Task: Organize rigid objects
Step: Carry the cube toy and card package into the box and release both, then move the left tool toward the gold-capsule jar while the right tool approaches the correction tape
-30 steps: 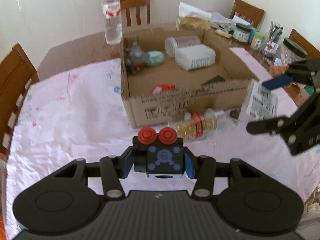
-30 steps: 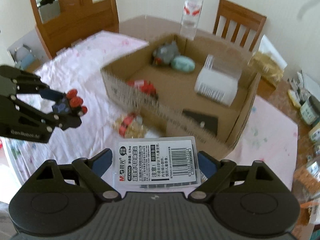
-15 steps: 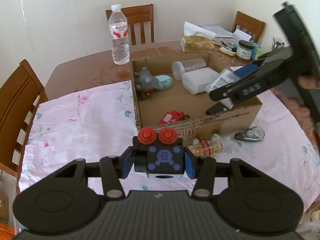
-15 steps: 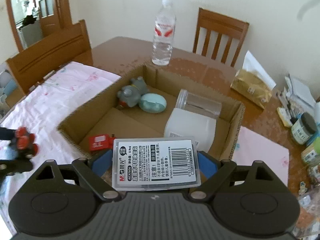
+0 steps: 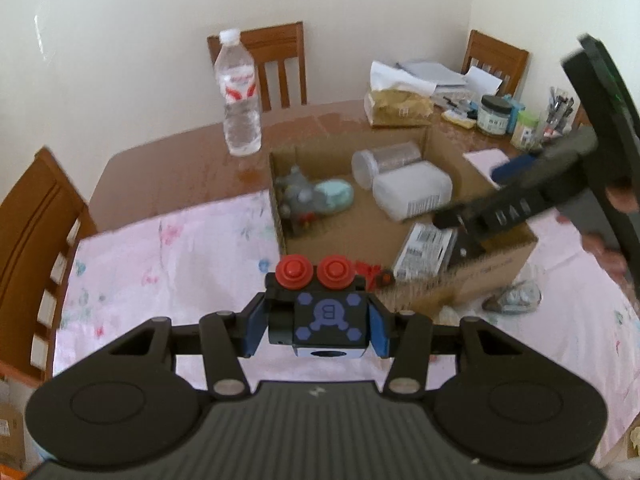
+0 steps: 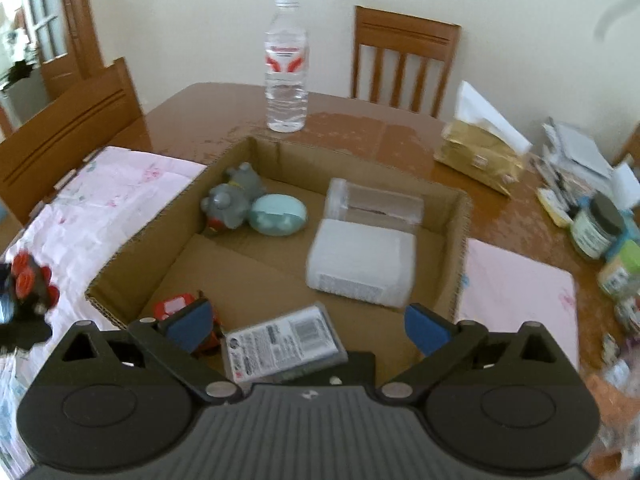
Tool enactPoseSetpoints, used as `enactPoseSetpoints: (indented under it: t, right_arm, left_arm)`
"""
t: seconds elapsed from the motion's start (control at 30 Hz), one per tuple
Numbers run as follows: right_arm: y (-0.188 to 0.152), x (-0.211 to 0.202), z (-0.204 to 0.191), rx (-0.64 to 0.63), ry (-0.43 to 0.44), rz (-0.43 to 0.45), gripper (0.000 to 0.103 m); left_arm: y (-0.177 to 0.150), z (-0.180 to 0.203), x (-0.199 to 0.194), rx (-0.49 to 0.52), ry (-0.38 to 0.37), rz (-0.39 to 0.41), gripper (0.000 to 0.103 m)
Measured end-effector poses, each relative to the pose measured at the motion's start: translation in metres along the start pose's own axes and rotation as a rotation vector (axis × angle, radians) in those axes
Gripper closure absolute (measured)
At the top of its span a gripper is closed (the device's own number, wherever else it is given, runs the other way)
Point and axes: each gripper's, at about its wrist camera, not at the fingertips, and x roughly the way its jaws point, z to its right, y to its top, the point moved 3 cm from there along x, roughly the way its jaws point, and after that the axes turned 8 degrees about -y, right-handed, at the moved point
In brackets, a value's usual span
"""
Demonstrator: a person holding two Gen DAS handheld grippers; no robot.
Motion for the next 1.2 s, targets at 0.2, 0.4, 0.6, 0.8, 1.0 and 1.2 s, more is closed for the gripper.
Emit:
enactPoseSetpoints:
  t: [0.2, 0.4, 0.6, 0.8, 1.0, 1.2]
  right_arm:
    - [-0.017, -0.02, 0.012, 0.049, -0.062, -0.042, 0.0]
    - [-0.032, -0.033, 0.021, 0.1, -0.076, -0.064, 0.0]
    - [-0.041, -0.04, 0.03, 0.13, -0.096, -0.071, 0.0]
    - [-0.046, -0.042, 0.038, 0.159, -0.105, -0.062, 0.0]
    - [-0.049, -0.04, 0.04, 0.16, -0.121, -0.069, 0.0]
    - [-0.063, -0.031, 0.045, 0.173, -0.136, -0.102, 0.0]
  left_arm:
    - [0.034, 0.003, 0.03, 0.023, -0.025, 0.019, 0.053]
    - [0.054, 0.005, 0.074, 0.014, -0.039, -0.026, 0.053]
    - [0.066, 0.007, 0.097, 0.011, -0.037, -0.033, 0.053]
    - [0.075, 0.004, 0.093, -0.028, -0.001, 0.036, 0.001]
    - [0.069, -0.001, 0.079, -0.043, 0.036, 0.047, 0.001]
    - [0.051, -0.005, 0.056, -0.062, 0.074, 0.066, 0.001]
